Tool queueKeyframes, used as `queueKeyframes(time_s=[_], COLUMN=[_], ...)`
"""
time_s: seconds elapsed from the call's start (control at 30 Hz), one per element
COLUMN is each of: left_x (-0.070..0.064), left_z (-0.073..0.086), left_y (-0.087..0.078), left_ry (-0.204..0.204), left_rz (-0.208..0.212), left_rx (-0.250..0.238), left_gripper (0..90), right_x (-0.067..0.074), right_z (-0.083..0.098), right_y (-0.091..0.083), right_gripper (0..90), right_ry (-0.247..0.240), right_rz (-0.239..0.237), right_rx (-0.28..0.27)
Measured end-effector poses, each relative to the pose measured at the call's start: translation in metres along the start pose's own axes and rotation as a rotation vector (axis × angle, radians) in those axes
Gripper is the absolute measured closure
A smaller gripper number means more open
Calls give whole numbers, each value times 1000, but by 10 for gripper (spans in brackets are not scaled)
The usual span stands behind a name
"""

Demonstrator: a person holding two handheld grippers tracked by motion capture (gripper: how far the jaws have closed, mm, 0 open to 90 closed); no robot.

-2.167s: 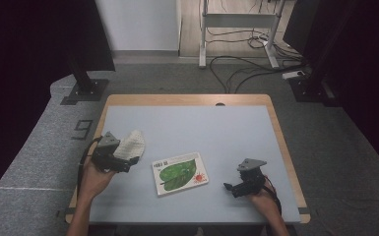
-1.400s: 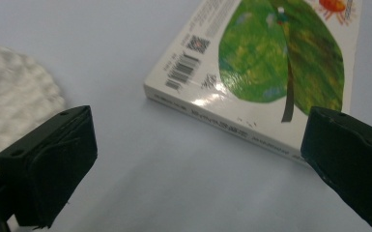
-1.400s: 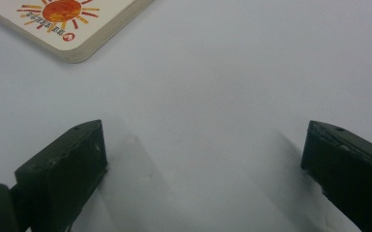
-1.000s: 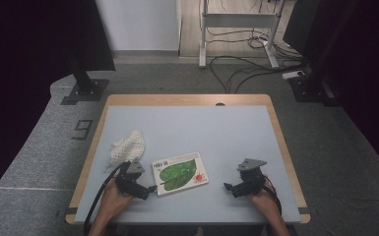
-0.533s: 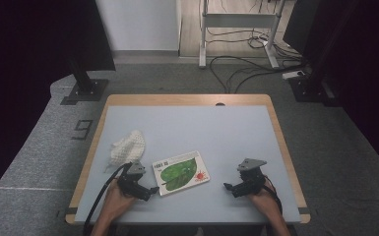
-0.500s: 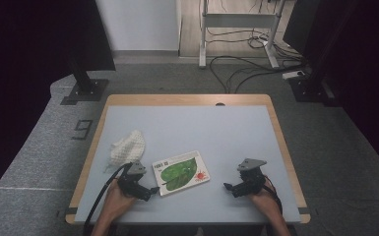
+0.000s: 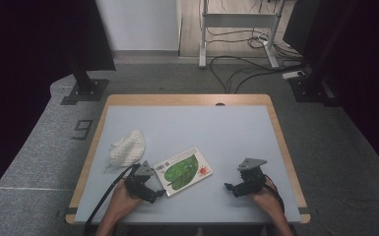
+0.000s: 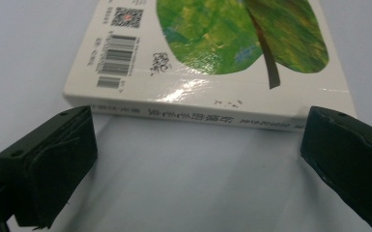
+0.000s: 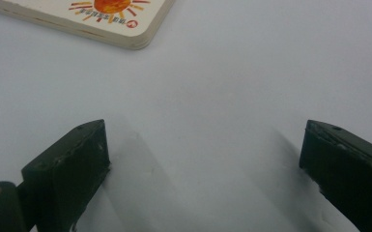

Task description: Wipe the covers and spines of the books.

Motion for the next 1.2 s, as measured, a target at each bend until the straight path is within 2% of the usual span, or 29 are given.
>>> queueKeyframes(time_s=[0.2, 0.6, 0.87, 1.07, 1.2], left_x=[-2, -3, -5, -6, -6], left_z=[-2, -2, -3, -3, -3], left_y=[2, 2, 3, 3, 3], left_ry=[-5, -2, -11, -18, -21], left_rz=[-6, -8, -18, -21, -22], left_rx=[-2, 2, 3, 1, 2], left_gripper=[0, 0, 0, 0, 0], right_x=[-1, -2, 4, 8, 10], right_z=[-11, -40, -70, -93, -105], right_y=[-4, 0, 13, 30, 39], right_gripper=[31, 10, 2, 7, 8], right_ry=[-18, -18, -58, -80, -75], right_rz=[-14, -70, -81, -103, -121], right_rx=[-12, -45, -24, -10, -15])
Point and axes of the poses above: each handheld gripper's, and its own axes: y roughly forward along the jaws, z roughly out of its underside, x roughly to its left, the point moved 3 cm from there along y, roughly forward along the jaws, and after that the axes turned 14 degrees about x, right-handed, at the moved point
